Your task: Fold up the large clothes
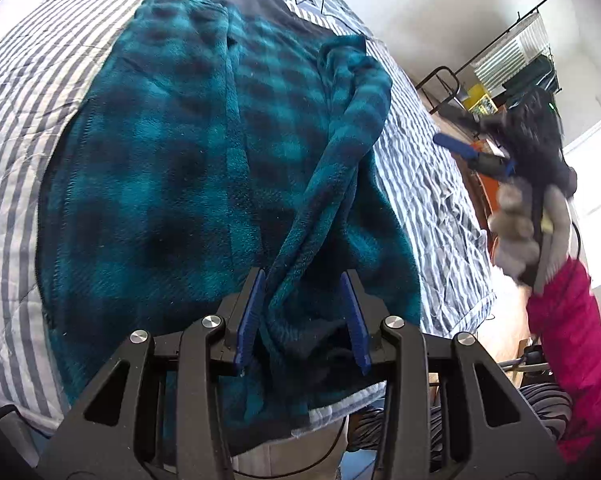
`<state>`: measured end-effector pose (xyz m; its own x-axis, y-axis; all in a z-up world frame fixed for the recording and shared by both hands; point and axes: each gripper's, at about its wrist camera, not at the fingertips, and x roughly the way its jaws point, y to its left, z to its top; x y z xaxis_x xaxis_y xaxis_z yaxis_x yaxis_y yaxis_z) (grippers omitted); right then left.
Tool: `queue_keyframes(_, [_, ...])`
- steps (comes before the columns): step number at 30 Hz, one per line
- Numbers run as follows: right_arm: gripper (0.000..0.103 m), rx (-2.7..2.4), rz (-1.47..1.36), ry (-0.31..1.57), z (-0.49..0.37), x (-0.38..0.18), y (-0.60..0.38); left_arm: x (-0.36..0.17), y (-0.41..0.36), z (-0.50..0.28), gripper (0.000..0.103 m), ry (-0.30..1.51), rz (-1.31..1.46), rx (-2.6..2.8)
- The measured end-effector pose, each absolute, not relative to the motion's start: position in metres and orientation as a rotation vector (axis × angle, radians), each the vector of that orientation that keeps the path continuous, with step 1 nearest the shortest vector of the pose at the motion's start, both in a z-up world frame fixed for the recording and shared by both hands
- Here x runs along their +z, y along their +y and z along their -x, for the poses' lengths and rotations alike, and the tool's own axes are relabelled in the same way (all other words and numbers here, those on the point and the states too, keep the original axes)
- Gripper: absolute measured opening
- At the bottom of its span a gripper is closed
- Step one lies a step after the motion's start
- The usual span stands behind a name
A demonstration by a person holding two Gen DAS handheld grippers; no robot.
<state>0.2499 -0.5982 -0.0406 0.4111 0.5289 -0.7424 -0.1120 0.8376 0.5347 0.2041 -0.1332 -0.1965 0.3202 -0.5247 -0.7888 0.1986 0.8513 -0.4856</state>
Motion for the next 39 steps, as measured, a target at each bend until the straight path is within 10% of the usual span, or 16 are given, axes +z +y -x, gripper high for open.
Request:
queue_keyframes(16, [0.070, 0.293, -0.765, 1.048, -0.345, -0.117, -0.645, -0.215, -0.147, -0.220, 0.038, 1.202, 0.350, -0.502])
queue_keyframes(22, [0.066, 0.279, -0.871, 0.990, -0.366, -0.132, -0.656, -0.218, -0.159, -0.216, 0.010, 1.227, 0.329, -0.553])
queue_keyframes(31, [0.014, 0.321, -0.786, 0.991, -0.400, -0.109, -0.626, -0.211, -0.175, -0.204, 0.006, 1.211, 0.301, -0.624])
queue_keyframes(39, [0.009, 0.344, -0.401, 1.017, -0.419, -0.049, -0.547, -0.213, -0.175, -0.200, 0.005, 1.212, 0.320, -0.636])
